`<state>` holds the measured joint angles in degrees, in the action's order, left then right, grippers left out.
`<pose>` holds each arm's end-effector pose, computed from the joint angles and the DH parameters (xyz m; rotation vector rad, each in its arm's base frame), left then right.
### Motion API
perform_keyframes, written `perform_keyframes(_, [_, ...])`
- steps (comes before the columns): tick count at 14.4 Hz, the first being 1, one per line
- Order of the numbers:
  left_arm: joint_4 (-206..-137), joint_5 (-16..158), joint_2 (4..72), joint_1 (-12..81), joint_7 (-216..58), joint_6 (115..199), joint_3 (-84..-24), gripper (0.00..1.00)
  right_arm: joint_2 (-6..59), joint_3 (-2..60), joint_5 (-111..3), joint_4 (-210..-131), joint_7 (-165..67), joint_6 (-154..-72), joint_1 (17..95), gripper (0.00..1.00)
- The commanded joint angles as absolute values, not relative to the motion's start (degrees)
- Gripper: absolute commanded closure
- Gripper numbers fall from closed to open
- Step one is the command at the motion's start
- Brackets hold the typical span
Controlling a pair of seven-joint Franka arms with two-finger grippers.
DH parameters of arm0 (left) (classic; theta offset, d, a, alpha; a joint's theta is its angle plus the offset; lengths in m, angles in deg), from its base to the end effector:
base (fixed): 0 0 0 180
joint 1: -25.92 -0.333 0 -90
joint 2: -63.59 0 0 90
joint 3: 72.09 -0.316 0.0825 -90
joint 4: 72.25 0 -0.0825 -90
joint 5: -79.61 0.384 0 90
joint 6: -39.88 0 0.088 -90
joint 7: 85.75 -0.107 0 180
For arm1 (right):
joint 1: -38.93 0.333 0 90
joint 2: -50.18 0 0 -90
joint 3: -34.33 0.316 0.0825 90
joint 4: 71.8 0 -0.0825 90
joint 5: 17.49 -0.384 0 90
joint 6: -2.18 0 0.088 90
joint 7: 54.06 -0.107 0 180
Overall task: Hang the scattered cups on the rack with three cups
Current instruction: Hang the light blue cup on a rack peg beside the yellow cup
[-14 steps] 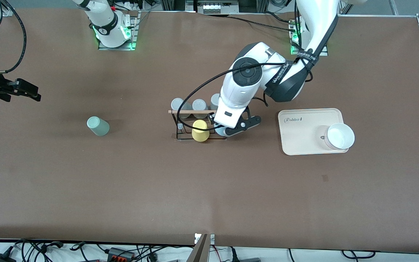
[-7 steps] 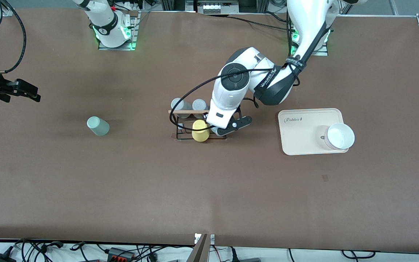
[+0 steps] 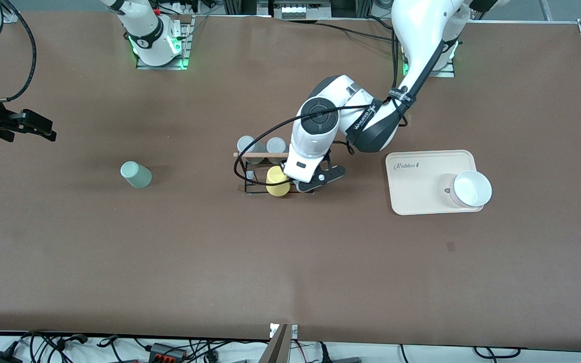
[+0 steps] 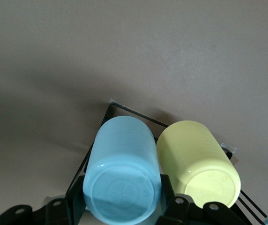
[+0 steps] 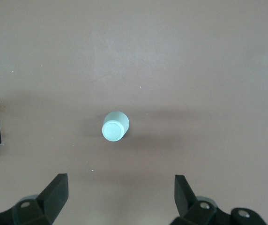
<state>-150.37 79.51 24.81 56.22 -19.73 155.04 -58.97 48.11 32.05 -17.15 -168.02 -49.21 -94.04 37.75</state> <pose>0.5513 -0.4737 0.3273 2.9885 0.6733 -0.1935 0.5688 -0.0346 0.5620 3.1361 0.0392 -0.0573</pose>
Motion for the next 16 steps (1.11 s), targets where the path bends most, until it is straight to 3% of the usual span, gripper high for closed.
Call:
perform_keyframes(1, [-148.63,80.66,23.87,57.12,-18.95,154.93,-59.52,0.46,47.89,32.13,-16.79,-167.34,-49.75,-93.88,37.97,0.00])
perform_keyframes(3, [-148.63,80.75,24.04,56.94,-19.13,154.93,-59.52,0.31,47.89,32.13,-16.79,-167.25,-49.75,-93.80,38.14,0.00])
perform_keyframes(7, [-148.37,80.84,24.83,56.68,-19.57,154.49,-59.61,0.30,47.89,32.13,-16.79,-167.34,-49.66,-93.62,38.14,0.00])
perform_keyframes(12, [-148.37,81.45,25.10,56.68,-19.48,154.22,-59.70,0.21,47.89,32.13,-16.79,-167.34,-49.75,-93.53,38.14,0.00])
perform_keyframes(16, [-148.37,82.42,26.85,56.33,-19.48,152.74,-59.52,0.21,47.89,32.13,-16.79,-167.25,-49.75,-93.36,38.76,0.00])
